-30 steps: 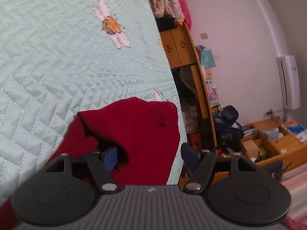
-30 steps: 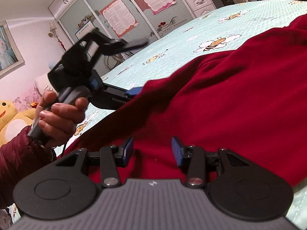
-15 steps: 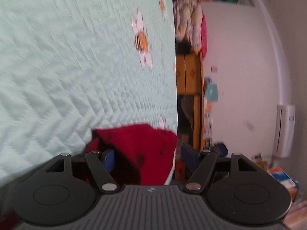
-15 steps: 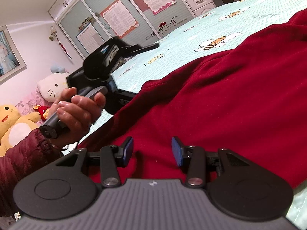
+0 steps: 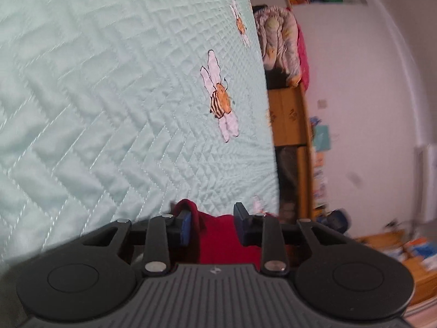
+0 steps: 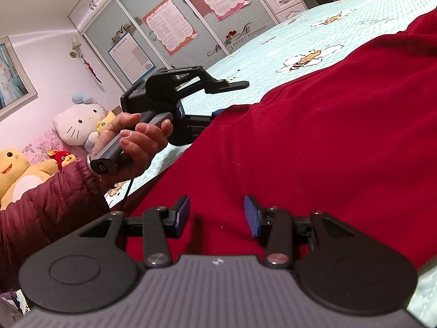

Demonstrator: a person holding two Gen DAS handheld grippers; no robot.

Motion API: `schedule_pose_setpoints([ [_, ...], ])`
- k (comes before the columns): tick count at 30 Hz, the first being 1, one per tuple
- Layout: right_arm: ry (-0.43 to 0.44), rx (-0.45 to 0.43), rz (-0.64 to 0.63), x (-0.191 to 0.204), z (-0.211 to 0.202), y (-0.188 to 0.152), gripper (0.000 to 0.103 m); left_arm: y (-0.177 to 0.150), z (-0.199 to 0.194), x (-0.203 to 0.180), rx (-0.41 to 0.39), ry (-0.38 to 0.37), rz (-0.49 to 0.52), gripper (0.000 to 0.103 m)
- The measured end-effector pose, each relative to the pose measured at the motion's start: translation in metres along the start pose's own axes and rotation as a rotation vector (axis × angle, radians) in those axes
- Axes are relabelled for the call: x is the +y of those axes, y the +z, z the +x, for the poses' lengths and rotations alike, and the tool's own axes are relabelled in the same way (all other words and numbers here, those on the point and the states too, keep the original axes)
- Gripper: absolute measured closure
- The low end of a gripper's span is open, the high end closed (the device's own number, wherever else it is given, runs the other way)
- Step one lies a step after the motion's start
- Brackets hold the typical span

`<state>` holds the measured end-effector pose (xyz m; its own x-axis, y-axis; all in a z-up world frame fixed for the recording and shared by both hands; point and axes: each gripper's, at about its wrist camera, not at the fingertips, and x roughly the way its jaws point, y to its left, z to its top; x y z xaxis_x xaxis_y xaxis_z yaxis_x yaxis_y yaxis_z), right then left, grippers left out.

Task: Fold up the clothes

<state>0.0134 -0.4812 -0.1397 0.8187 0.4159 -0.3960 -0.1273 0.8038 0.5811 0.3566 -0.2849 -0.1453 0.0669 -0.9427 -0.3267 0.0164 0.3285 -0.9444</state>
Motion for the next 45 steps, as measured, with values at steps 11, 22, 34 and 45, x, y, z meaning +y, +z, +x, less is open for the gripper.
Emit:
schedule_pose_setpoints([
  [11, 0.008, 0.006, 0.009, -0.001, -0.001, 0.001, 0.058, -0.002, 0.012, -0.040, -0.003, 0.081, 0.050, 0.052],
  [22, 0.016, 0.007, 0.018, -0.003, -0.001, -0.002, 0.058, 0.009, 0.022, -0.049, 0.085, 0.264, 0.113, 0.051],
  [34, 0.051, 0.009, 0.051, -0.012, -0.001, 0.001, 0.058, -0.002, -0.034, -0.111, -0.110, 0.481, 0.183, 0.043],
  [45, -0.107, -0.304, 0.084, -0.038, -0.081, 0.072, 0.058, -0.088, 0.005, -0.083, -0.216, 0.219, 0.234, 0.044],
])
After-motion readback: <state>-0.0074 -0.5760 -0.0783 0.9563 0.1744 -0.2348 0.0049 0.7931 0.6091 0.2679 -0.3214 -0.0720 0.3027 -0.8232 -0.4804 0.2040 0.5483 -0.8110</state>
